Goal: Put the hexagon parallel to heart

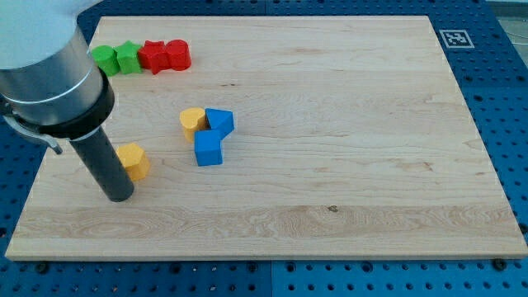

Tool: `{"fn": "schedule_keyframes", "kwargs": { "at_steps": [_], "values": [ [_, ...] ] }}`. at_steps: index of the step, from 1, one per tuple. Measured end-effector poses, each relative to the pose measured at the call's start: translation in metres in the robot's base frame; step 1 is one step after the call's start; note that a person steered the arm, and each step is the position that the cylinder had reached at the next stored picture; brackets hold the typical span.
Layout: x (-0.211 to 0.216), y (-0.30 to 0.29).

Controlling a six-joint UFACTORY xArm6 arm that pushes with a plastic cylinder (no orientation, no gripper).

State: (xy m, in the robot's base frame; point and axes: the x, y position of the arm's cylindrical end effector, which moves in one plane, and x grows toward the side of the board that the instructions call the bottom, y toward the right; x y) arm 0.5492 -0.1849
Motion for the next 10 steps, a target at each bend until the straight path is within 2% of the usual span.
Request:
{"fn": "schedule_keyframes", "kwargs": {
  "at_steps": [3, 6, 7, 8, 10],
  "values": [
    [-0.003, -0.032],
    [-0.053, -0.030],
    [-0.054, -0.029],
    [-0.044, -0.046],
    [-0.033, -0.120]
  ]
}}
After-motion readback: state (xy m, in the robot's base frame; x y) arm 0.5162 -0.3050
